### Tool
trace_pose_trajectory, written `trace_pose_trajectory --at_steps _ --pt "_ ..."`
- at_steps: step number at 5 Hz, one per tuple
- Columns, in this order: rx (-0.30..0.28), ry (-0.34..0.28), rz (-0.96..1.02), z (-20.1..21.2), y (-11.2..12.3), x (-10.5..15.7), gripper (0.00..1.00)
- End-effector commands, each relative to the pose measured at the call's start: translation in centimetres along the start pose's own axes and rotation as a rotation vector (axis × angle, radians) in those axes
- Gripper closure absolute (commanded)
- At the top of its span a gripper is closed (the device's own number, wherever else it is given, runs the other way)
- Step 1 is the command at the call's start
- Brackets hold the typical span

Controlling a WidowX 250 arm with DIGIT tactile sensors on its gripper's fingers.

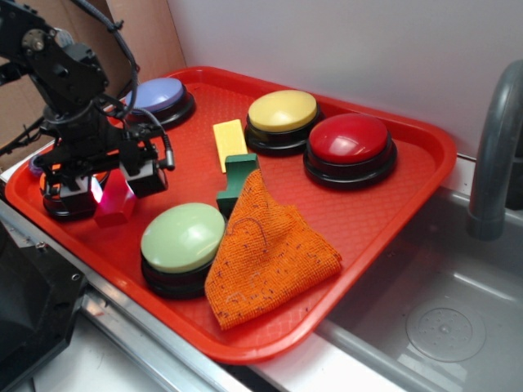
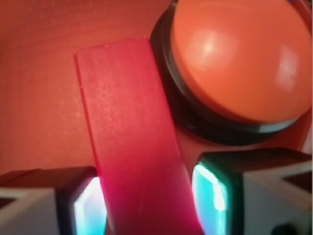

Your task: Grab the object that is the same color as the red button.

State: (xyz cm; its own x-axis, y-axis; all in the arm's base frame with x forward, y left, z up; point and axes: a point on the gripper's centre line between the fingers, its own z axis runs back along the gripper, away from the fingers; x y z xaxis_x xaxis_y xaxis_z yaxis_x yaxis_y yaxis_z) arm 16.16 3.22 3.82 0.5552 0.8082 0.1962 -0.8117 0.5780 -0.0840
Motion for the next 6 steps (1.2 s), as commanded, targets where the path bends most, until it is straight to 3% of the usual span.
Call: trace_pose_trajectory --at_steps 1,2,3,4,5,6 --pt "0.007 0.06 -0.274 5.7 -1.8 3.0 1.0" --pt "0.083 0.096 -0.388 8.3 -2.2 3.9 1.0" --pt "0.069 0.165 -0.507 10.7 -2.7 4.2 1.0" --pt "0.059 0.159 -0.621 12.9 -2.8 4.2 1.0" --pt "-0.027 0.165 -0.746 14.1 -2.9 4.3 1.0" --pt "-0.026 0.132 -0.815 13.9 -3.0 3.7 1.0"
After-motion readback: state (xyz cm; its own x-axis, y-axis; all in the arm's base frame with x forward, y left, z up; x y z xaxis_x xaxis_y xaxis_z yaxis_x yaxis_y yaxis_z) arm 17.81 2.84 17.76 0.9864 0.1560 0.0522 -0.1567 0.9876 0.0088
